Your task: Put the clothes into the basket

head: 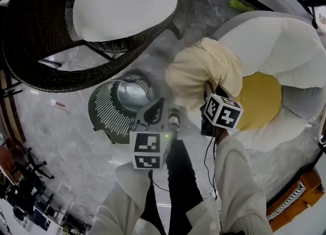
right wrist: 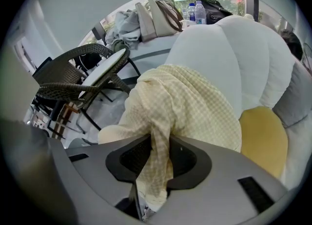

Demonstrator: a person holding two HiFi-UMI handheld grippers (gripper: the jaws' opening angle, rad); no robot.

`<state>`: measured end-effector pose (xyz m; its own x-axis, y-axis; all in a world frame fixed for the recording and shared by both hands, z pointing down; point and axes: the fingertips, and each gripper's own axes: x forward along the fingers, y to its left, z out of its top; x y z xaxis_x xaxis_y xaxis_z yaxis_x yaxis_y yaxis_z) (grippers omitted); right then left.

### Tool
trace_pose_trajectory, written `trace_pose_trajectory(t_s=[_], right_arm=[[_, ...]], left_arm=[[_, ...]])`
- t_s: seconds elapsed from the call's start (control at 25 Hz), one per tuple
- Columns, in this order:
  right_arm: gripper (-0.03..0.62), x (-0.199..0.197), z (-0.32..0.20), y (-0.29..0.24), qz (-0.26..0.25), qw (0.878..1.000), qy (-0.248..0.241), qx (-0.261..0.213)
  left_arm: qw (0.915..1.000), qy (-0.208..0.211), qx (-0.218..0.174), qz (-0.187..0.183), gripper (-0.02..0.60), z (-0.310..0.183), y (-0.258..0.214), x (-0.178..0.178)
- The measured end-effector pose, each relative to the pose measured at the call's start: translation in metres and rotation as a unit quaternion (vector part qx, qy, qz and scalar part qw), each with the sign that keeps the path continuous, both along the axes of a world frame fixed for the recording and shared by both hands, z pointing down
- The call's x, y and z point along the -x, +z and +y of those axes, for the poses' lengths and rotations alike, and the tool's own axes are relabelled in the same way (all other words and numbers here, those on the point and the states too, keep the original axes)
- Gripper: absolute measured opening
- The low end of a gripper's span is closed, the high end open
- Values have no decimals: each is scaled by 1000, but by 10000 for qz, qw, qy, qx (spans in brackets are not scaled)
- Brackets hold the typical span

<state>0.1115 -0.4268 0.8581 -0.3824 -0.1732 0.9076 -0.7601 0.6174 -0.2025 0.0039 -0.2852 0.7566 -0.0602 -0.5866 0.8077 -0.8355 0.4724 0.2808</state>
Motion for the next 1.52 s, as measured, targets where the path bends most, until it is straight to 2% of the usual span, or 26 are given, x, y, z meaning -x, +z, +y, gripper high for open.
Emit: trace_pose_trajectory(t_s=[0.16,0.36,0.64,0.92,1.04,1.28,1.52], right_arm=[[97,-1,-2,5,156,9998,-88,23],[46,1,0,-4,124,9999,-20,-75],[38,4,16,-33,-131,9995,-2,-271],[38,10,40,-88,-432,9984,-17,-373],[38,15,43,-117,-606,9969,117,-490],[38,22,58,-176,-1037,9899,670,-701],[38,41,83,-222,-1398,9821,615,-1103]], left_arm=[[10000,-22,6,38,-3,7,-2,-1],[9992,-308,-59,254,-3,19,-7,3],[9989,-417,-113,206,-3,34,-15,13],[9989,-287,-200,305,-3,51,-44,9],[9990,-220,-264,275,-3,56,-56,11],[9984,-304,-431,211,-3,81,-80,21],[9976,-531,-391,201,-3,123,-87,34]])
